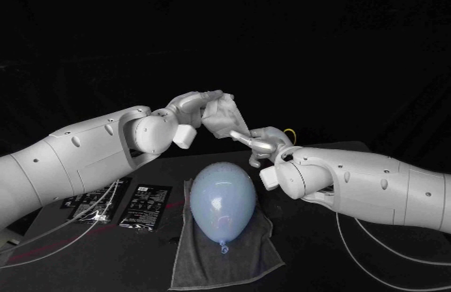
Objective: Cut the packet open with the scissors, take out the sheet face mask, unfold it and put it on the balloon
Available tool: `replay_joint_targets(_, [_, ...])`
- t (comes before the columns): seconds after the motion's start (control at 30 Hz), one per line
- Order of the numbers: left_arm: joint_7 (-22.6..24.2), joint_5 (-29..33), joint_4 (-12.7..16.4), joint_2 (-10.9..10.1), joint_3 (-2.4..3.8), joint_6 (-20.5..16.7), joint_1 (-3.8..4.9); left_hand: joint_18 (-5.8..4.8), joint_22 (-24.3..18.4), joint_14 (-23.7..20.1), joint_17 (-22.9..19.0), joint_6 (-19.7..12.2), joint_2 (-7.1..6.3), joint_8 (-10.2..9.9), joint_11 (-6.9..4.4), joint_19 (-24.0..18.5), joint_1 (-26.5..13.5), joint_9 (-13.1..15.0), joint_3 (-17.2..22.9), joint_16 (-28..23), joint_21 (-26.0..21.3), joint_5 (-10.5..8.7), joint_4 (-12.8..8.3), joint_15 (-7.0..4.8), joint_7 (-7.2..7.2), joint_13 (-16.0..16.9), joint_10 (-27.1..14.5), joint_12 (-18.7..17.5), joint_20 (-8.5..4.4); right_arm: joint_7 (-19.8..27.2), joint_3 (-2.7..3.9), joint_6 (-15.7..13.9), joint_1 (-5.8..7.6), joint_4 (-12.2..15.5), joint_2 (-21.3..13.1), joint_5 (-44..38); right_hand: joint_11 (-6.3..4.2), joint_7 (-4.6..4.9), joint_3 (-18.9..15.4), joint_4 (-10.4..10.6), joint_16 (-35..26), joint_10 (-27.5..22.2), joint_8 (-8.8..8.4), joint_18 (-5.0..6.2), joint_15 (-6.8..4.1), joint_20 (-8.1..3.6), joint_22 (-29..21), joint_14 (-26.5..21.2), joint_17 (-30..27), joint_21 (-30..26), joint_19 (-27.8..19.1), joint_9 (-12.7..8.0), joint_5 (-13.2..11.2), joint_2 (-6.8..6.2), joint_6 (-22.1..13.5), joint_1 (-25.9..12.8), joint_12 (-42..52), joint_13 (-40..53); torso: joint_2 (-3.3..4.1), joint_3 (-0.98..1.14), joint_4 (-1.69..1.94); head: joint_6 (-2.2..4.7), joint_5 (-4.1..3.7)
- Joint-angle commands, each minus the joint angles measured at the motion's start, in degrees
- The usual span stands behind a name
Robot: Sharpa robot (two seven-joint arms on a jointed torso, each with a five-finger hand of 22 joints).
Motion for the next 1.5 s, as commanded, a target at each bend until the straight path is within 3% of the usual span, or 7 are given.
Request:
replay_joint_targets(0.03, [0.79,-0.03,0.1,0.16,0.1,0.1,0.12,0.96,0.07,-0.28,-0.07,0.33,0.14,0.24,-0.12,0.42,-0.45,0.08,0.22,-0.26,0.32,0.13,0.17,0.0,2.07,-0.02,-0.38,-0.06,-0.09,3.91,0.07,-0.08,0.01,-0.19,0.29,3.44,-0.1,-0.37,-0.31,0.08,0.2,1.17,0.25,0.37,0.04,0.0,0.11,5.51,13.23,0.17,0.29,0.07,-0.08,0.32,0.22,0.13,0.31,10.39,0.0,-0.01,0.01,0.05,-0.03])
replay_joint_targets(0.33, [0.64,-0.04,0.17,0.27,0.1,0.2,0.12,0.95,0.06,-0.34,-0.08,0.36,0.15,0.25,-0.12,0.45,-0.44,0.09,0.22,-0.28,0.32,0.13,0.18,0.01,2.08,-0.01,-0.39,-0.03,-0.1,3.53,0.14,0.02,0.01,-1.01,1.0,3.89,-0.4,-0.73,-1.51,0.55,0.28,1.32,1.51,0.33,-0.19,-0.16,0.47,5.58,13.45,0.53,0.49,0.48,-0.08,1.42,0.91,0.22,0.57,10.49,0.0,-0.04,0.02,0.0,-0.09])
replay_joint_targets(0.53, [0.61,-0.04,0.19,0.36,0.1,0.21,0.12,0.95,0.06,-0.34,-0.08,0.36,0.15,0.25,-0.12,0.45,-0.44,0.09,0.22,-0.28,0.32,0.13,0.18,0.01,2.08,-0.01,-0.39,-0.03,-0.1,2.29,0.17,-0.31,0.02,-1.48,1.4,3.01,-1.16,-1.59,-1.11,-0.13,0.41,1.61,3.3,0.21,-0.82,-0.64,1.06,5.72,13.88,1.31,0.97,1.01,-0.08,3.98,2.66,2.7,0.91,10.64,0.02,-0.04,0.02,-0.01,-0.11])
replay_joint_targets(0.63, [0.62,-0.05,0.19,0.43,0.1,0.24,0.13,0.95,0.06,-0.34,-0.08,0.36,0.15,0.25,-0.12,0.45,-0.44,0.09,0.22,-0.28,0.32,0.13,0.18,0.01,2.08,-0.01,-0.39,-0.03,-0.1,1.14,0.17,-0.51,0.02,-1.72,1.58,2.04,-1.78,-2.22,0.59,-1.73,0.46,1.79,3.97,0.17,-1.33,-1.06,1.3,5.78,14.03,1.55,1.18,1.04,-0.05,5.77,3.35,5.87,1.1,10.74,0.01,-0.04,0.03,0.0,-0.1])
replay_joint_targets(0.77, [0.65,-0.06,0.19,0.51,0.1,0.29,0.13,0.95,0.06,-0.34,-0.08,0.36,0.15,0.25,-0.12,0.45,-0.44,0.09,0.22,-0.28,0.32,0.13,0.18,0.01,2.08,-0.01,-0.39,-0.03,-0.1,-0.24,0.18,-0.6,0.02,-1.91,1.67,0.65,-2.31,-2.77,3.21,-3.91,0.52,1.87,4.37,0.09,-1.86,-1.53,1.61,5.85,14.26,1.93,1.46,0.86,0.01,7.18,3.76,9.3,1.19,10.77,-0.01,-0.04,-0.01,-0.02,-0.1])
replay_joint_targets(1.27, [0.87,-0.07,-0.06,0.63,0.1,0.2,0.13,0.94,0.05,-0.38,-0.09,0.39,0.17,0.27,-0.11,0.49,-0.42,0.11,0.23,-0.29,0.32,0.13,0.18,0.02,2.09,0.0,-0.39,-0.01,-0.12,-4.01,0.16,-0.18,0.02,-2.25,1.28,-3.6,-2.46,-2.82,11.67,-9.38,0.55,1.91,5.27,-0.02,-2.05,-1.92,2.2,5.9,14.39,2.08,1.75,-0.28,0.08,6.54,4.6,10.91,1.3,10.75,0.0,0.01,-0.02,-0.15,-0.03])
replay_joint_targets(1.5, [0.94,-0.22,-0.28,0.59,0.1,0.13,0.13,0.94,0.04,-0.4,-0.1,0.41,0.2,0.29,-0.1,0.52,-0.4,0.12,0.23,-0.28,0.33,0.13,0.18,0.02,2.11,0.01,-0.4,0.0,-0.13,-4.57,0.16,-0.15,0.02,-2.12,0.78,-4.31,-2.4,-2.45,22.91,-16.29,0.64,2.46,8.92,-0.19,-1.97,-1.98,3.31,5.98,14.67,2.95,2.23,0.98,0.03,5.4,4.33,6.54,1.86,11.09,-0.03,-0.01,-0.03,-0.17,-0.06])
